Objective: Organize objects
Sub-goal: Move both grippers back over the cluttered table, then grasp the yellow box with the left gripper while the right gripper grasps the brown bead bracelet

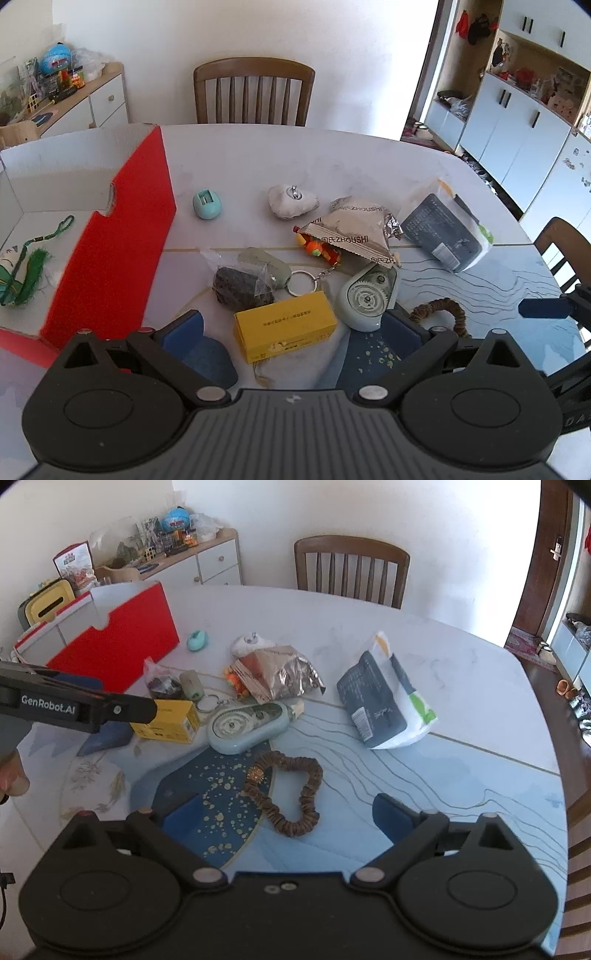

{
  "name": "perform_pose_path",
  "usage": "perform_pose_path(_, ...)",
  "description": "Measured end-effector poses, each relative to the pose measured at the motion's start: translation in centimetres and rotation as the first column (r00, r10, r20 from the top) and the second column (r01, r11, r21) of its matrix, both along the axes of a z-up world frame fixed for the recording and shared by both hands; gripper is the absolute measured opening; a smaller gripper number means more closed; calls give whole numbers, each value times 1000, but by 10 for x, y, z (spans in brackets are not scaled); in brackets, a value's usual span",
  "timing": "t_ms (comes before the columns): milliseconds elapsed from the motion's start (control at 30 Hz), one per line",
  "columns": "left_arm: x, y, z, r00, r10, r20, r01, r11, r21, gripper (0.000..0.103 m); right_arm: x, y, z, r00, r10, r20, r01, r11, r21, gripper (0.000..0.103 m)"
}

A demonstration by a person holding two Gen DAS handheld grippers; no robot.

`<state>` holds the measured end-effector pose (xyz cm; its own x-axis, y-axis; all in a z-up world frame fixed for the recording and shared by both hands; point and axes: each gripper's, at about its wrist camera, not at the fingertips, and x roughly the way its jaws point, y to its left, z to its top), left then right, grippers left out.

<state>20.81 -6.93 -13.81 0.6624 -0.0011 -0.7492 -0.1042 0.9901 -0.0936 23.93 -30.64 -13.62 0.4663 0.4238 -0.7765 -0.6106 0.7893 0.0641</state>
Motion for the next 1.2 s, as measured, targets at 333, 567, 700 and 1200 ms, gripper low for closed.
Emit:
perform_pose_path(333,19,-4,-25,999,45,-25,-43,997,59,103,29,-1,-16,997,-70,-19,70,998,7,83)
perform_pose_path(567,24,-4,-35,998,59,-31,-57,996,67,99,37,5,-31,995,-90,-40,90,996,-11,66)
perform_pose_path(700,25,-5,-38,998,51,-43,-48,997,68,87,35,12,-35,996,-77,-34,76,997,-31,53)
perform_pose_path(1200,17,-10,-36,999,12,-46,-7,995,101,75,19,28,-32,999,-40,34,43,994,-95,8)
